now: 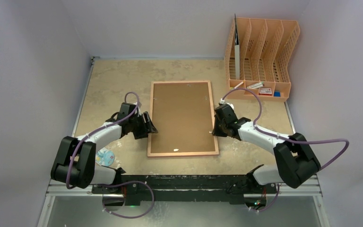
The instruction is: Put the photo into the frame
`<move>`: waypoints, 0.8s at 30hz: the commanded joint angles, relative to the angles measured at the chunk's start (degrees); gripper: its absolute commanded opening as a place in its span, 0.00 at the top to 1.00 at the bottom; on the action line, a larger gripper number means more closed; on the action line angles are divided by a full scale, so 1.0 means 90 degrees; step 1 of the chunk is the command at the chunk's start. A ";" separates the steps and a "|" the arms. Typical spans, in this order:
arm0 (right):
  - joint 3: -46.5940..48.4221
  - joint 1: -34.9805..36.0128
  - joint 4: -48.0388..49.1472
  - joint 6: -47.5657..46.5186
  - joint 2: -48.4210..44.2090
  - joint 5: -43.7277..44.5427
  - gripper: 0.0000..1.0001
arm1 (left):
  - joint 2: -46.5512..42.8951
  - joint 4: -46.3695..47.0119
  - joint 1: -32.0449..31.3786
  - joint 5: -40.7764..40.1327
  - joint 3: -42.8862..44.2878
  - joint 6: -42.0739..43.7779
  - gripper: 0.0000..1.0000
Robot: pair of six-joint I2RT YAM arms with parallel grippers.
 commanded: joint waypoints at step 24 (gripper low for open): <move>0.3672 -0.0031 -0.0009 -0.0805 0.2658 0.2213 0.32 | -0.0207 0.0101 -0.0049 -0.0949 0.0515 -0.0259 0.29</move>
